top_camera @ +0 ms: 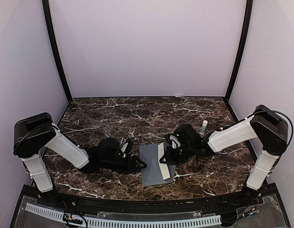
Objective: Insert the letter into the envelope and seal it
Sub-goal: Place the letter in the envelope.
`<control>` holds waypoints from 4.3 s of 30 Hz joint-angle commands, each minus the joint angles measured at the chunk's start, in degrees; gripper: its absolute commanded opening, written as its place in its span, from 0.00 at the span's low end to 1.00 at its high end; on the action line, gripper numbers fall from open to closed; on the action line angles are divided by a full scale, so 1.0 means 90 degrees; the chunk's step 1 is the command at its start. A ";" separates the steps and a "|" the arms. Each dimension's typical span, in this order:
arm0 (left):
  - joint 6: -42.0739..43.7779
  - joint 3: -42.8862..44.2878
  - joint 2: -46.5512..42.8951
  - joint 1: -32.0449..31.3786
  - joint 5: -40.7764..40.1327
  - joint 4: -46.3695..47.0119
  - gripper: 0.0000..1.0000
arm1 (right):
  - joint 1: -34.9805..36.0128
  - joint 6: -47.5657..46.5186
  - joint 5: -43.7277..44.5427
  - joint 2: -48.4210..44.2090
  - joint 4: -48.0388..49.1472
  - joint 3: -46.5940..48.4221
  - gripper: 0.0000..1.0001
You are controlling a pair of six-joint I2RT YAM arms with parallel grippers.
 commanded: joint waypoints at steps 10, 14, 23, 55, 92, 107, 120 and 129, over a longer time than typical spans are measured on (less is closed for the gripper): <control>-0.0044 0.0010 -0.0056 -0.0053 -0.0127 -0.0050 0.48 | 0.0106 -0.0452 0.0122 -0.0148 -0.0463 0.0428 0.09; 0.0023 -0.0115 -0.0307 -0.0052 -0.0287 -0.0202 0.49 | 0.0094 -0.0584 0.0541 -0.0462 -0.0941 0.0457 0.26; 0.0226 -0.0104 -0.0705 -0.0058 -0.0534 -0.0625 0.56 | 0.0097 -0.0838 0.1167 -0.1181 -0.1727 0.0437 0.44; 0.0179 0.0160 -0.0090 -0.0053 -0.0474 -0.0559 0.50 | 0.0709 -0.0580 0.1695 0.0119 -0.1710 0.1074 0.55; -0.0012 0.0187 0.0110 -0.0063 -0.0353 -0.0040 0.46 | 0.0970 -0.0459 0.2042 0.0252 -0.2120 0.1454 0.58; -0.0078 -0.0020 -0.0081 -0.0232 -0.0454 -0.0119 0.51 | 0.1066 -0.0221 0.2173 -0.0295 -0.2188 0.0887 0.64; -0.0231 -0.0034 0.0100 -0.0399 -0.0451 0.0074 0.49 | 0.1257 -0.0113 0.2141 -0.0081 -0.2132 0.0990 0.58; -0.0236 0.0005 0.0133 -0.0404 -0.0427 0.0111 0.49 | 0.1358 -0.0093 0.2254 0.0053 -0.2344 0.1240 0.58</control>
